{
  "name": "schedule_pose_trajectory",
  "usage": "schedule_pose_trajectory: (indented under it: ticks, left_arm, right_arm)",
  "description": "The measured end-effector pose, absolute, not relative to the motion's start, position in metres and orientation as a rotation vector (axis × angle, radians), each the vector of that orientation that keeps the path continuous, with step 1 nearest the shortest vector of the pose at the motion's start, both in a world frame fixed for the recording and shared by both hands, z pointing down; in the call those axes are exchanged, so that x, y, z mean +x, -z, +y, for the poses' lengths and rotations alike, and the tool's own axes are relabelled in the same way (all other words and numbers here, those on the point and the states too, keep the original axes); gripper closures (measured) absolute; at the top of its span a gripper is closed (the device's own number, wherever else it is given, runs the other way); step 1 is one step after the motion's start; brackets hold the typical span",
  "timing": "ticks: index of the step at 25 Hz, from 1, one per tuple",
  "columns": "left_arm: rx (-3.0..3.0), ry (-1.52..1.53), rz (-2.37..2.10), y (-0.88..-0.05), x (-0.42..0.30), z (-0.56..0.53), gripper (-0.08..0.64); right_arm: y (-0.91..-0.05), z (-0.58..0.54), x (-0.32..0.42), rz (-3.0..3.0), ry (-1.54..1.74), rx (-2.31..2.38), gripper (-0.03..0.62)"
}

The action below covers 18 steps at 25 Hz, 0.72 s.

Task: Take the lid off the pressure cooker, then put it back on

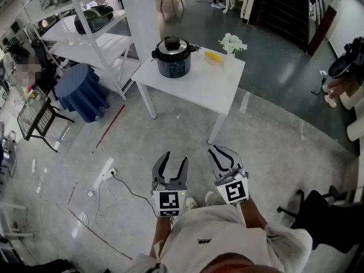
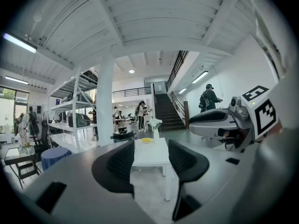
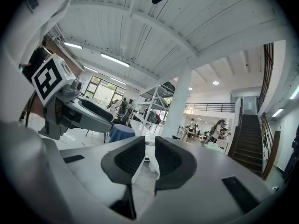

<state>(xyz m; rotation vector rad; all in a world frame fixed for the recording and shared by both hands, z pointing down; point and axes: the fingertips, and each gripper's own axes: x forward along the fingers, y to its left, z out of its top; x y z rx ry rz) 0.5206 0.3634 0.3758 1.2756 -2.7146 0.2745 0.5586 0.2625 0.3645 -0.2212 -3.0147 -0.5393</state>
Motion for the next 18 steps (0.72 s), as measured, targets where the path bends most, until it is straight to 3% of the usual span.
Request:
schedule_pose_trajectory:
  ticks: [18]
  left_arm:
    - [1.313, -0.264, -2.705, -0.386, 0.467, 0.364, 0.319]
  right_arm:
    - [-0.383, 0.274, 0.502, -3.012, 0.415, -0.216, 0.518]
